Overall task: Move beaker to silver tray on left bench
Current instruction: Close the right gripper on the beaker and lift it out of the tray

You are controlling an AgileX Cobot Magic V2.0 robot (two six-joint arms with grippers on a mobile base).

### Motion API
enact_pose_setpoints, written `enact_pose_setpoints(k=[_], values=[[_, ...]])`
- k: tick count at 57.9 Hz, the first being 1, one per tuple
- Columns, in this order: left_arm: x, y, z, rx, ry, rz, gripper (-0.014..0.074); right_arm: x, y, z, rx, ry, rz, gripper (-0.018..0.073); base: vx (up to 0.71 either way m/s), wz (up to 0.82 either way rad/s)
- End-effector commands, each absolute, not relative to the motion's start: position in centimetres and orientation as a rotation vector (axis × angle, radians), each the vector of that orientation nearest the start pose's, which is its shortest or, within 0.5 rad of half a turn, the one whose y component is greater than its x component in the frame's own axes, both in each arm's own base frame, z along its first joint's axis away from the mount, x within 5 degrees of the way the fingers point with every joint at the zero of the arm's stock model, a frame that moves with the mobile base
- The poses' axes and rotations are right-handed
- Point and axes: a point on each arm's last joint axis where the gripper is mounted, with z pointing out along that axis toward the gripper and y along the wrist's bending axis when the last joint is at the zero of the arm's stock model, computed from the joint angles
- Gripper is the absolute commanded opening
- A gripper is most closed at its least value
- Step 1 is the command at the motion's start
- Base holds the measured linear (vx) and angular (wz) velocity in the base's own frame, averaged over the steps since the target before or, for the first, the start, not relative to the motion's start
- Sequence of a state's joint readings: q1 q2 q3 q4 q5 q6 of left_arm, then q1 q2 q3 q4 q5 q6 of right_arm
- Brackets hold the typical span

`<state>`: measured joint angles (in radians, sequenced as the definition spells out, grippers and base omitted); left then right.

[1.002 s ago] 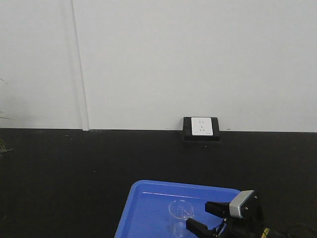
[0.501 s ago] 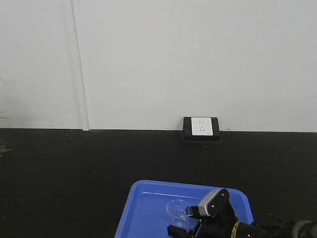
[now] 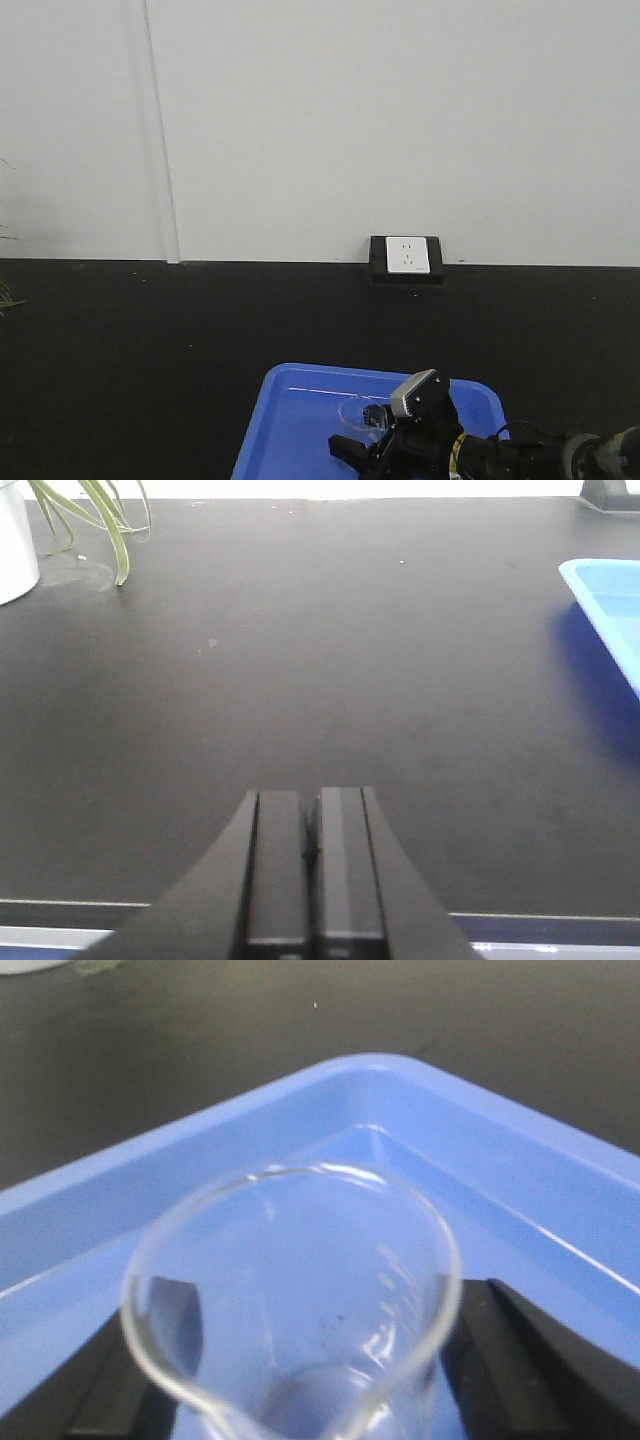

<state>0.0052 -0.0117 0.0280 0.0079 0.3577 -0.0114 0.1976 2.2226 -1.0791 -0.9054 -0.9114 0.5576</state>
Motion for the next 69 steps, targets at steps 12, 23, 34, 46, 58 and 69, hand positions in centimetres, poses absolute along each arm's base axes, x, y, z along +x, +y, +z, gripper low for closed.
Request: enact_pose_setpoints(k=[12, 23, 34, 46, 58, 69], values=[[5.4, 0.0, 17.0, -0.011, 1.792, -0.007, 0.0001, 39.8, 14.0, 12.9, -0.692, 1.624, 0.761, 0.0025, 0.00, 0.00], [5.4, 0.0, 17.0, -0.011, 1.792, -0.007, 0.0001, 39.7, 13.8, 15.6, -0.629, 1.639, 0.781, -0.0007, 0.00, 0.00], [5.4, 0.0, 17.0, -0.011, 1.792, -0.007, 0.0001, 39.1, 12.7, 21.9, -0.538, 1.680, 0.678, -0.0007, 0.00, 0.00], [5.4, 0.0, 17.0, -0.011, 1.792, -0.007, 0.0001, 35.6, 10.6, 30.4, -0.478, 1.719, 0.472, -0.0007, 0.00, 0.00], [5.4, 0.0, 17.0, -0.011, 1.792, -0.007, 0.0001, 28.5, 8.3, 36.5, -0.434, 1.677, 0.354, -0.0006, 0.00, 0.00], [5.4, 0.0, 17.0, -0.011, 1.792, -0.007, 0.0001, 21.5, 6.5, 38.2, -0.395, 1.630, 0.305, -0.0006, 0.00, 0.00]])
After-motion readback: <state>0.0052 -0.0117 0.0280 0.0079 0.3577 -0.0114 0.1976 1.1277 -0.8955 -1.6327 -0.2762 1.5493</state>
